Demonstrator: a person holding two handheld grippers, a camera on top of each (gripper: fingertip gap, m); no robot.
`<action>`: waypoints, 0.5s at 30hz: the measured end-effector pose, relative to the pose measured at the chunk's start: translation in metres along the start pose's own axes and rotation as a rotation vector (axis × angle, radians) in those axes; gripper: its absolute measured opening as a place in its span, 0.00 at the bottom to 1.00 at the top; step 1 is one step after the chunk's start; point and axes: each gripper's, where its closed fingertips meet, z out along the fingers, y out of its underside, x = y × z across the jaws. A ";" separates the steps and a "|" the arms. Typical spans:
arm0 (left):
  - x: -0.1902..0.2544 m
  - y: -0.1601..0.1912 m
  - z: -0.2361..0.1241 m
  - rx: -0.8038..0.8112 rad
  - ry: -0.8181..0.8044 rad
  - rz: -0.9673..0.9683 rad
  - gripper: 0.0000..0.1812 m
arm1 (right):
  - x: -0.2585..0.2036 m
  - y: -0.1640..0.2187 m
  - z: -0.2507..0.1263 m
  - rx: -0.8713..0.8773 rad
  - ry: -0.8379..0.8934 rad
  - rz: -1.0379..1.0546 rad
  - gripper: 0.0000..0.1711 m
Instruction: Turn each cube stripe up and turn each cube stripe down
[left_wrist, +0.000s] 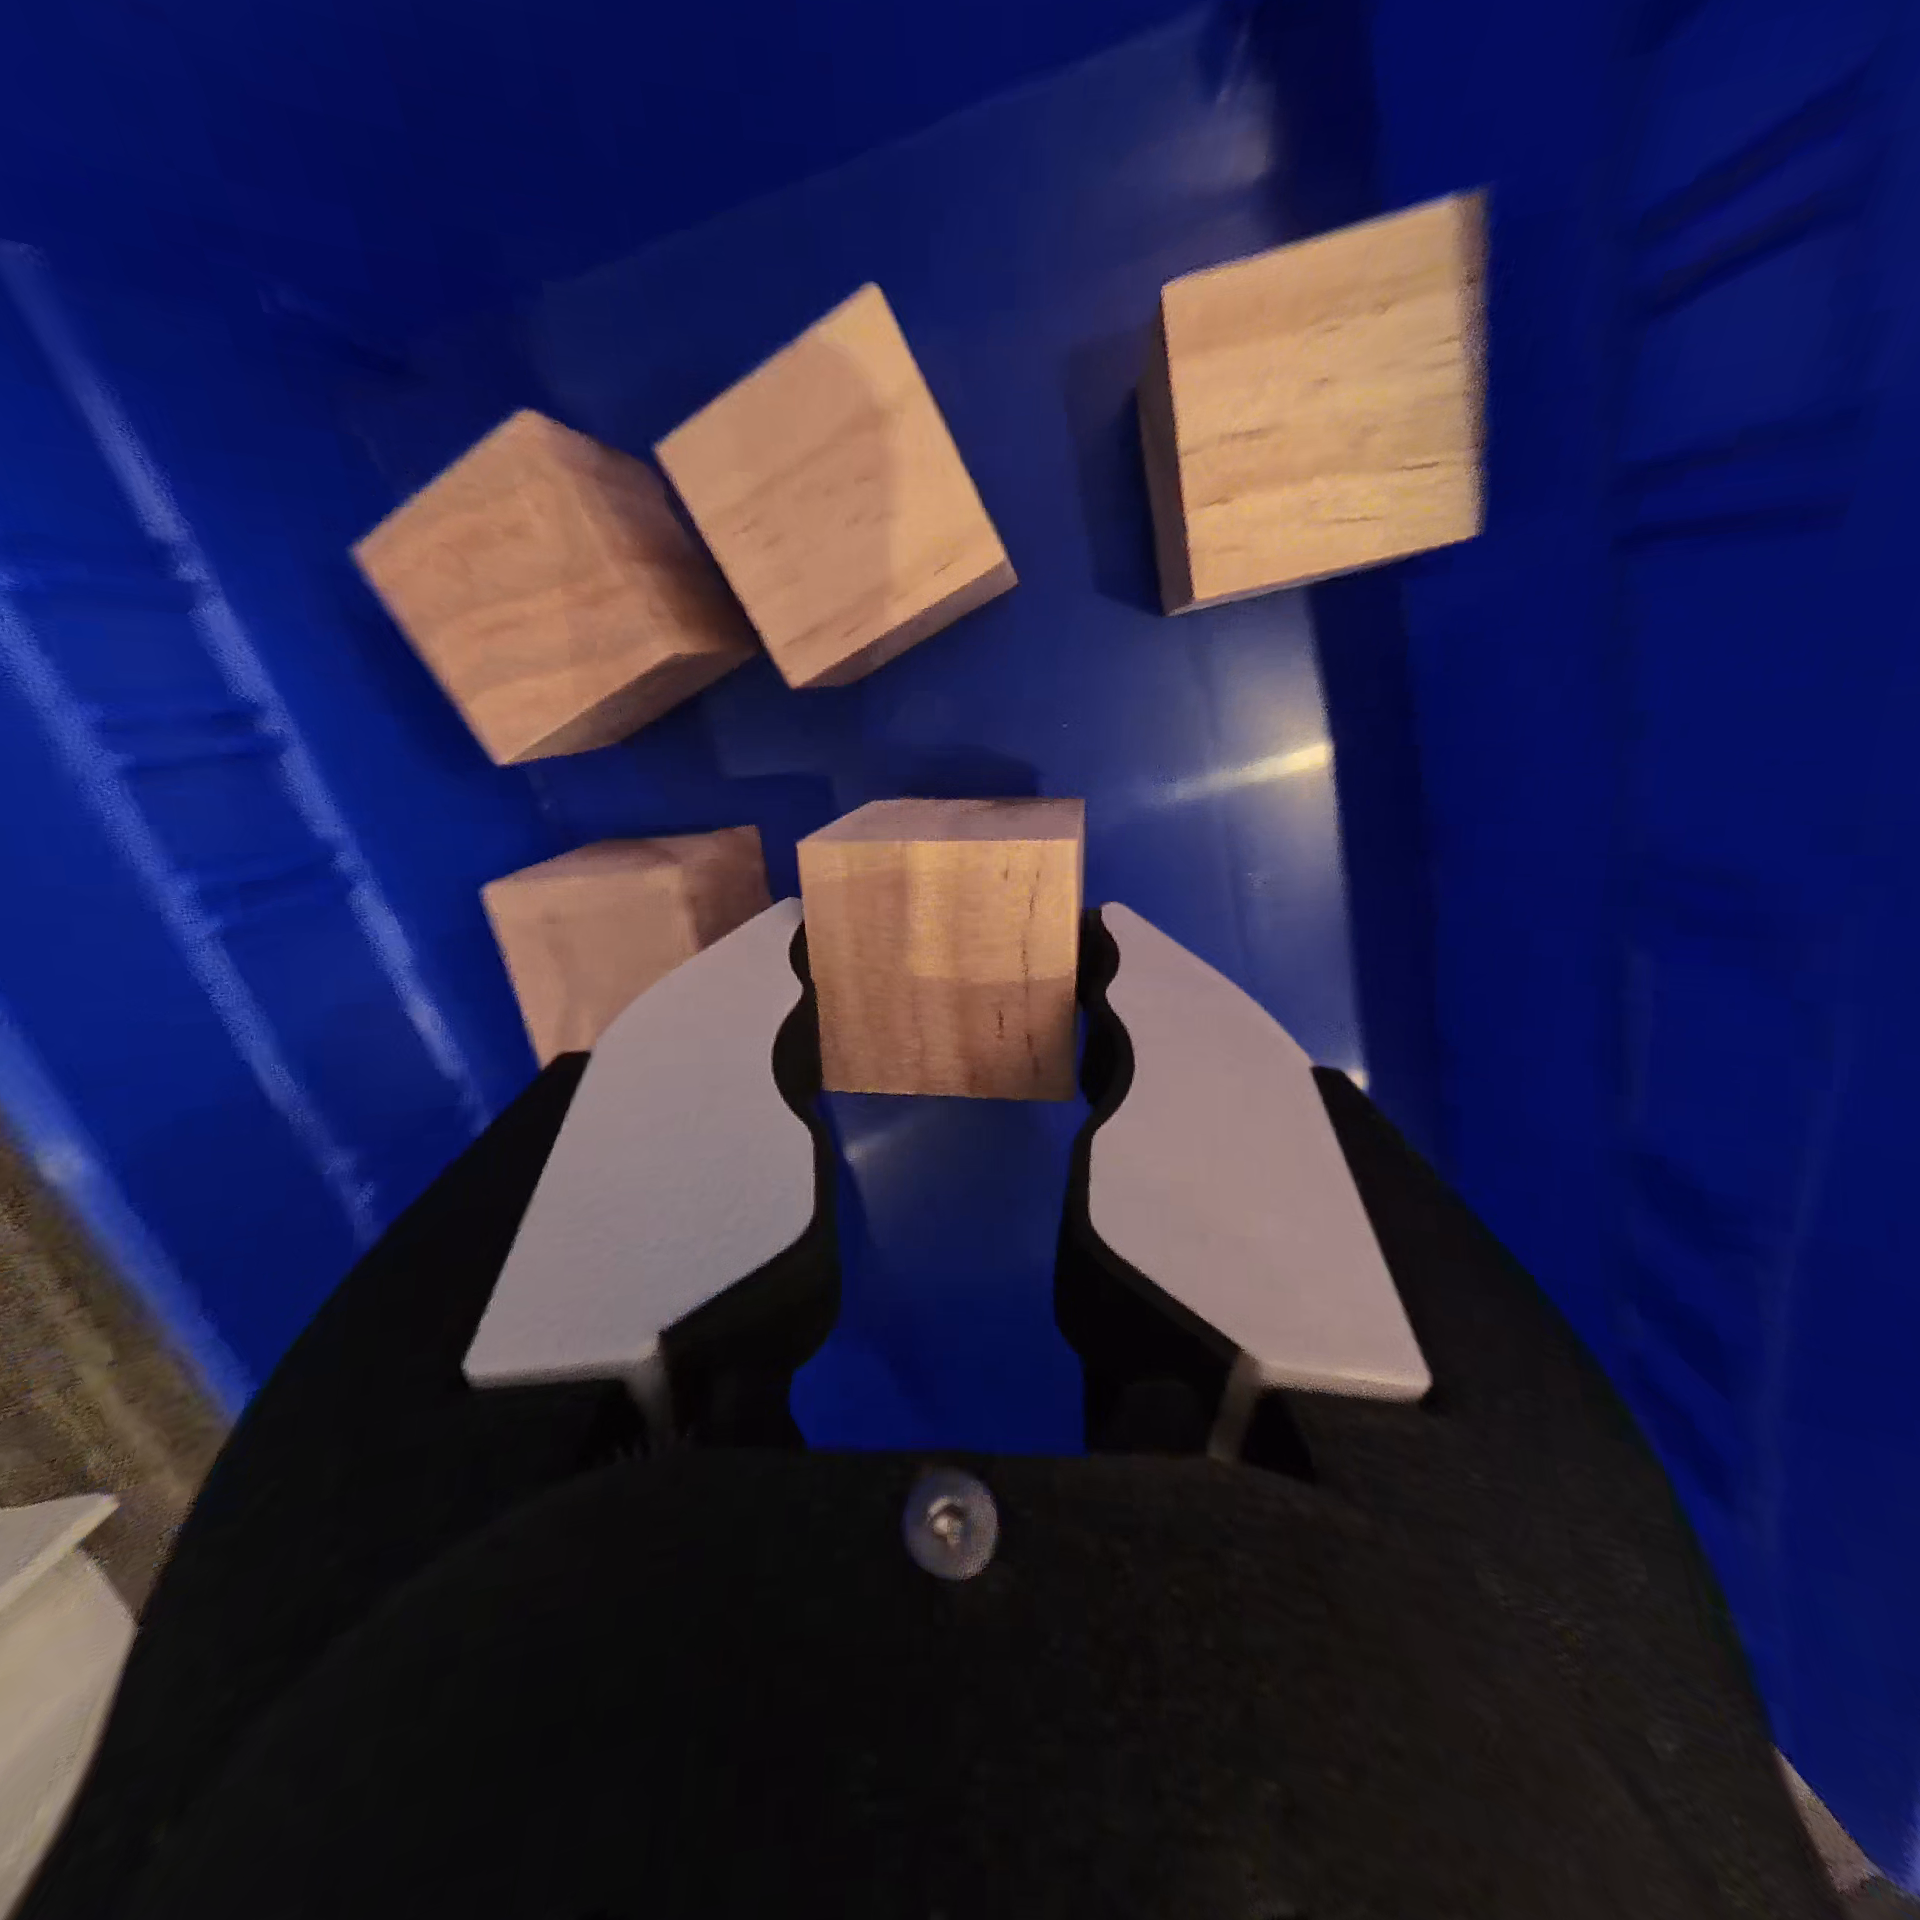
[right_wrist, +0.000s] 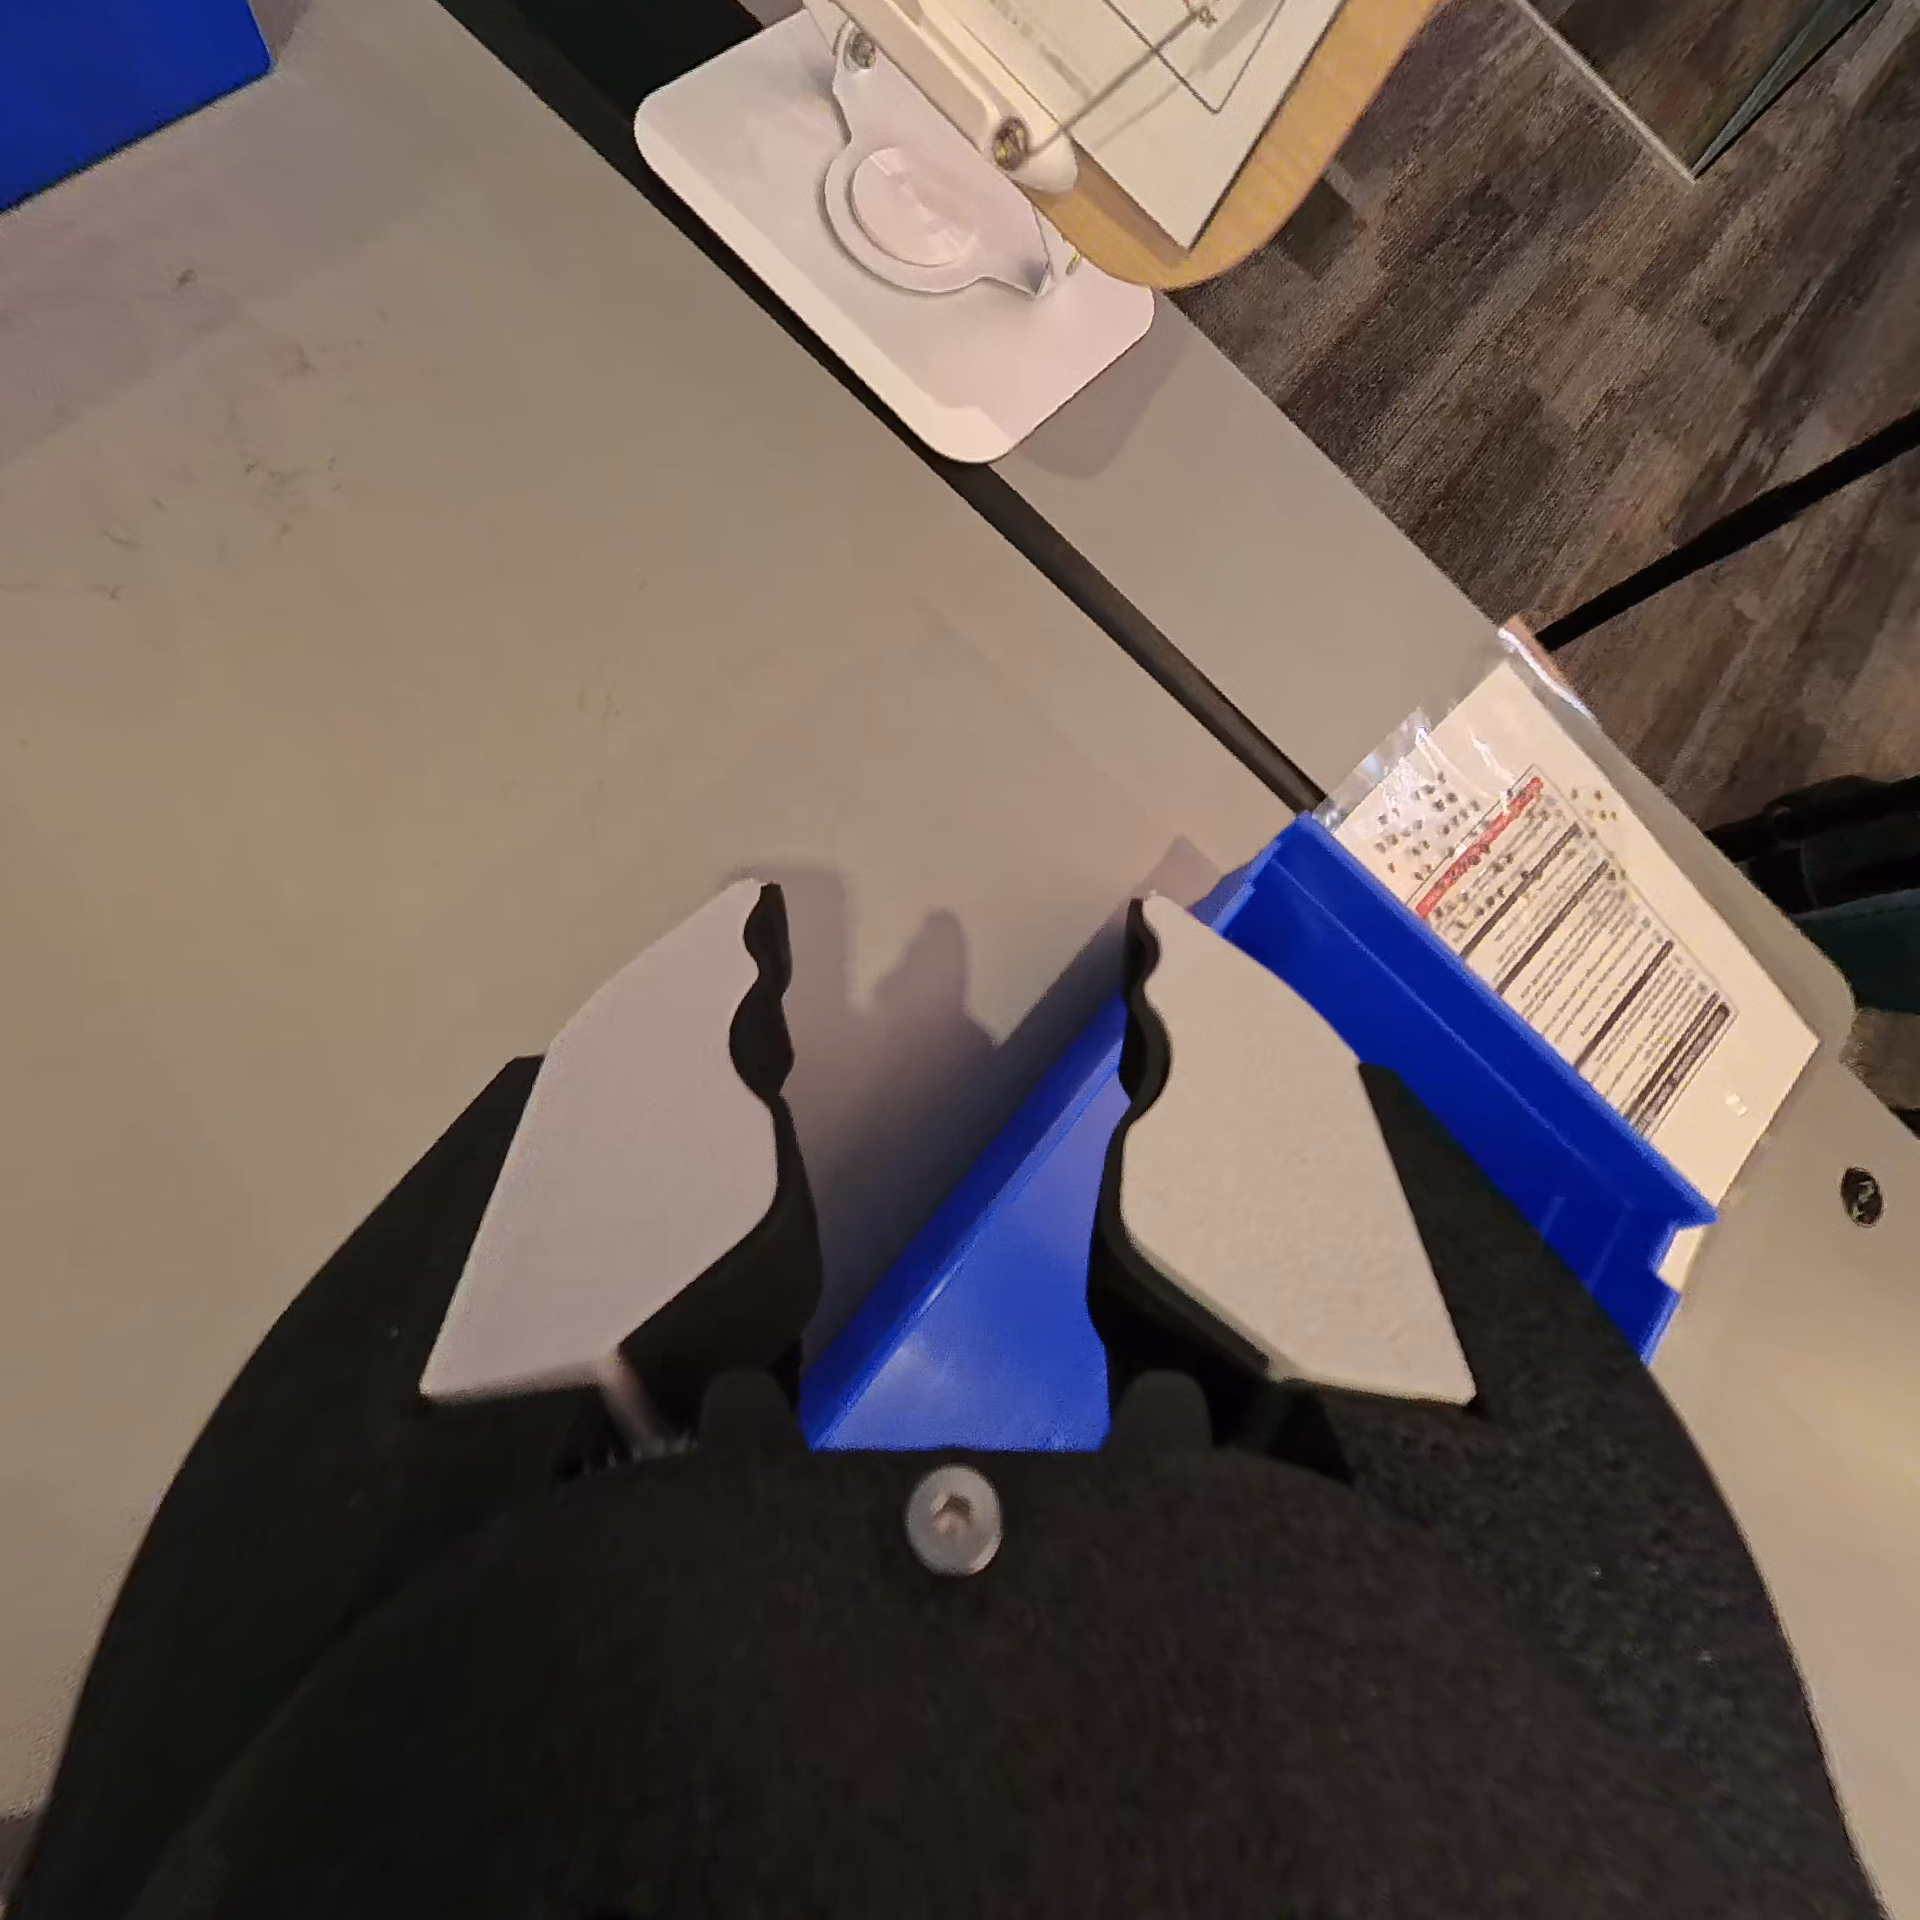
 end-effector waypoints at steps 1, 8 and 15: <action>-0.002 -0.003 -0.016 0.043 -0.015 -0.020 0.26 | -0.003 -0.005 0.001 0.010 0.004 -0.017 0.35; 0.113 -0.053 -0.185 0.716 0.643 0.049 0.26 | -0.118 -0.095 -0.003 0.467 -0.230 -0.376 0.38; 0.246 -0.038 -0.248 0.704 1.280 0.287 0.26 | -0.201 -0.136 -0.009 0.852 -0.141 -0.579 0.42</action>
